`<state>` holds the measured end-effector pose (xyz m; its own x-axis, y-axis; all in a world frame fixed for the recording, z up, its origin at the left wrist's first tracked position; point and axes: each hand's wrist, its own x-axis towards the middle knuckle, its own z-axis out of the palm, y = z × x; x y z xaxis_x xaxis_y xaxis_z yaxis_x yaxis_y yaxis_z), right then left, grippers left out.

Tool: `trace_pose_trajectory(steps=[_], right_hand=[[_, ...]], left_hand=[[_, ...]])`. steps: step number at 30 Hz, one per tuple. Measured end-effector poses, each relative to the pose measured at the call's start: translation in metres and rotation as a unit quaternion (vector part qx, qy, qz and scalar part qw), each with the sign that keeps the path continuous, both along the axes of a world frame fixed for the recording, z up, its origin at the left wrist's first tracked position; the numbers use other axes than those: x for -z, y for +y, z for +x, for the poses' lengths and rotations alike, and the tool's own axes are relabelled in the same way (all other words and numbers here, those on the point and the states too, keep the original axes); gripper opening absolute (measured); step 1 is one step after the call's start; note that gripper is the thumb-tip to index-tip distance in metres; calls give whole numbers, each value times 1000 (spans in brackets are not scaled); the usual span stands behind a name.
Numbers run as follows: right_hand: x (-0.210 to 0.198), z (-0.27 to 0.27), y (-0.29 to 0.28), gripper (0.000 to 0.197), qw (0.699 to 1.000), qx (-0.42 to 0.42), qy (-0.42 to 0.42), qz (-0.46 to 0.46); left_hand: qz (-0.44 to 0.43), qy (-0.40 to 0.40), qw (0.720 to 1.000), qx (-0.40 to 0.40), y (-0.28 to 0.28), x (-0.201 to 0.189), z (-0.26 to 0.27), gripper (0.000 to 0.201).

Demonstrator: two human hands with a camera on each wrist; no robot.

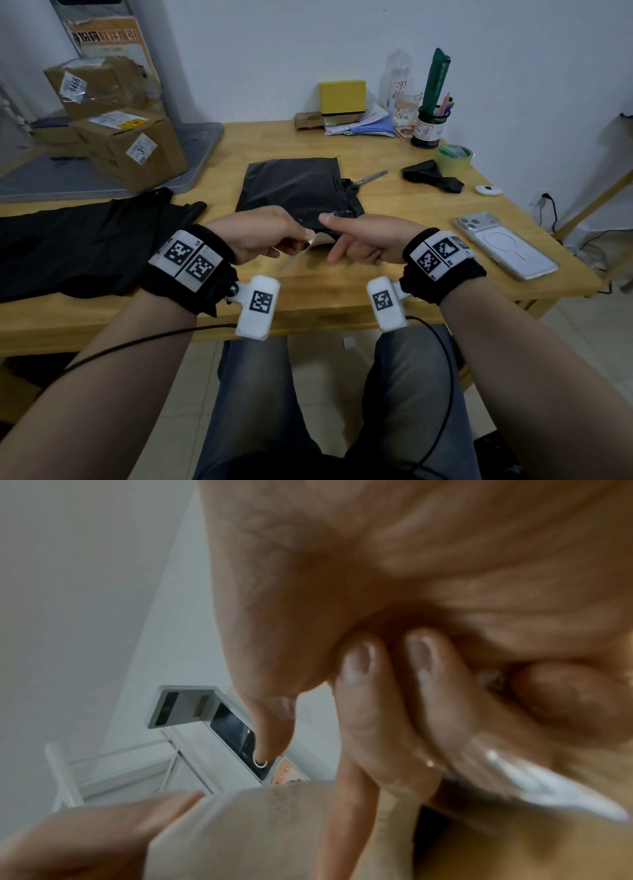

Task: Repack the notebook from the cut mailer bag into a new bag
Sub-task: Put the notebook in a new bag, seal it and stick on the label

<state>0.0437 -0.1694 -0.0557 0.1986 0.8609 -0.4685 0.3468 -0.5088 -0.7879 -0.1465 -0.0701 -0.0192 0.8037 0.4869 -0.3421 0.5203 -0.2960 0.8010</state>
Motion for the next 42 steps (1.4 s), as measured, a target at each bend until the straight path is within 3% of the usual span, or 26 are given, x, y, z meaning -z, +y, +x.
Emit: trace_pose_trajectory(steps=[4,11,18,23,25,29,31,34,37,42], right_hand=[[-15,-9,6,37,997,-31,-69,12],[-36,12,24,39,986,1,-152,68],[-50,44,75,19,983,58,-130,113],[-50,64,132,41,986,55,-123,96],[-49,73,153,31,985,59,-140,87],[-41,90,191,30,984,42,-161,57],[-36,94,206,28,985,28,-170,28],[-30,99,222,40,981,18,-193,4],[-27,101,233,30,973,-9,-229,-11],[-19,104,243,38,966,-42,-252,-34]], left_hand=[[1,-13,1000,27,-3,-5,1,20],[-33,-27,998,52,17,-18,-2,22],[19,-77,987,-137,85,-24,31,26],[32,-53,989,-138,142,-21,66,23],[36,-54,984,-163,169,-13,77,22],[41,-44,979,-193,213,4,98,15],[60,-21,981,-182,230,12,106,15],[86,22,983,-160,250,20,115,23],[92,42,984,-149,262,27,120,28],[108,70,984,-125,271,35,121,28]])
